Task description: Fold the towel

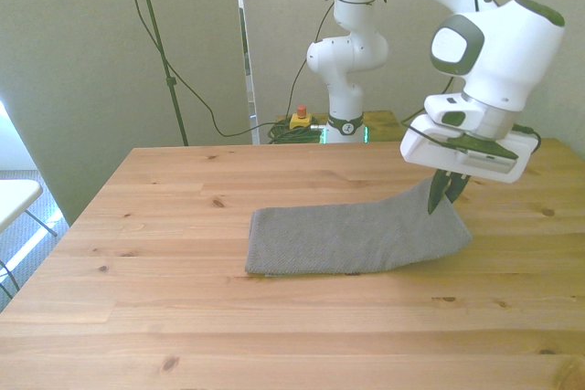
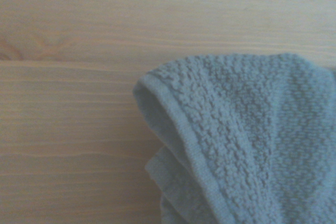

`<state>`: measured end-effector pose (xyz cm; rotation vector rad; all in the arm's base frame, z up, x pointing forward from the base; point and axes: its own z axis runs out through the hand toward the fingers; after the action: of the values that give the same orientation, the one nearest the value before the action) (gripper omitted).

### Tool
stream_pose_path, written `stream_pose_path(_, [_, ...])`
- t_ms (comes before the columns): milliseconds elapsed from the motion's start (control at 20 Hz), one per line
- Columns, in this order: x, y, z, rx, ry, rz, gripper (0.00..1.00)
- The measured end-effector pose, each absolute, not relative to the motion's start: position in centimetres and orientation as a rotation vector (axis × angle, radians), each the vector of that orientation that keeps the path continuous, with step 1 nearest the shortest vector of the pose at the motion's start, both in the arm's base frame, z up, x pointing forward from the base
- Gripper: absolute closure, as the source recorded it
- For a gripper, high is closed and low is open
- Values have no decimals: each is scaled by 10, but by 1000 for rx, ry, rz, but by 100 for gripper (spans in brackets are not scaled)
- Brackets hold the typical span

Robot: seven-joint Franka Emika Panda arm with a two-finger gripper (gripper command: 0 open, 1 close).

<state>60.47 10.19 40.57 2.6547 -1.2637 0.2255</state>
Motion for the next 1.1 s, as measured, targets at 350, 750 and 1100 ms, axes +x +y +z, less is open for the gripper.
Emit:
stream_pose_path(350, [592, 22, 460, 2724, -1359, 249, 100])
stream_pose_path(750, [587, -66, 481, 2910, -1373, 155, 100])
stream_pose_path(1100, [589, -138, 497, 3090, -1284, -68, 100])
